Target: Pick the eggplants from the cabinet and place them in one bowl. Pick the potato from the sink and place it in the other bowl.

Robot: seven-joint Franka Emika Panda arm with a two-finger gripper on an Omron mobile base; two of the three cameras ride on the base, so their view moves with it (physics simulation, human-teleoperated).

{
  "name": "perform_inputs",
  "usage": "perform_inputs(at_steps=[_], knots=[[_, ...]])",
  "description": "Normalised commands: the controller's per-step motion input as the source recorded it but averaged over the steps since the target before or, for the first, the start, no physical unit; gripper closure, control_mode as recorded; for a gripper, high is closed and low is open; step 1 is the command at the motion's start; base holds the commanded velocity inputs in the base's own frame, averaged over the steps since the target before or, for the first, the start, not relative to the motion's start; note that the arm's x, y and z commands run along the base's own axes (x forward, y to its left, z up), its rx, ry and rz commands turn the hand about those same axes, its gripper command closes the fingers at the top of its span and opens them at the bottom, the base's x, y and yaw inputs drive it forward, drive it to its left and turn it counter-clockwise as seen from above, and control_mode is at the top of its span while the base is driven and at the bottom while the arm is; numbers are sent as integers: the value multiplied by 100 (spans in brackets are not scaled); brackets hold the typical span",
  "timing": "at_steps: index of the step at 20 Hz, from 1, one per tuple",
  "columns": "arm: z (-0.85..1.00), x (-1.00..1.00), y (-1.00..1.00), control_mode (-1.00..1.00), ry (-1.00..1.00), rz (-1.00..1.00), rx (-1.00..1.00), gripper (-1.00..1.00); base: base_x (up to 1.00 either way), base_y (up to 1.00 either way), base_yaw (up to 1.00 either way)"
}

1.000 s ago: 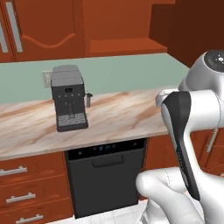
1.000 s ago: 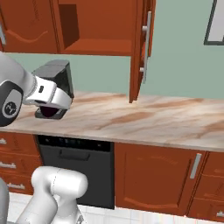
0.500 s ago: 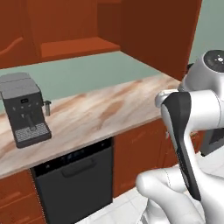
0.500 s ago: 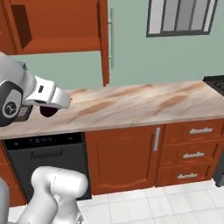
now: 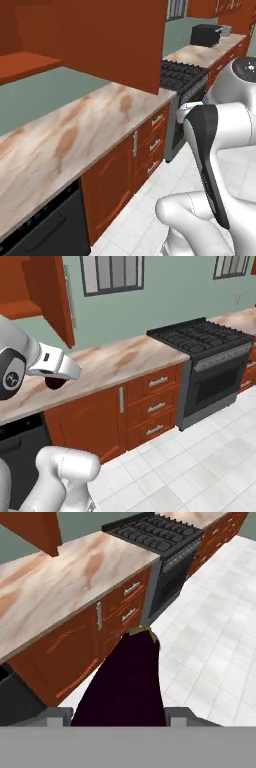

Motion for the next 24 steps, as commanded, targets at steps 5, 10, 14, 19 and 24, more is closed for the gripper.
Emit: perform_inputs(at_steps=[5, 10, 14, 19, 24], knots=[[0, 0, 0, 100, 0, 0, 0, 100, 0, 10, -90], [0, 0, 0, 100, 0, 0, 0, 100, 0, 5, -99], [0, 0, 0, 100, 0, 0, 0, 100, 0, 4, -100], [0, 0, 0, 100, 0, 0, 0, 100, 0, 4, -100], [0, 0, 0, 100, 0, 0, 0, 100, 0, 10, -94]])
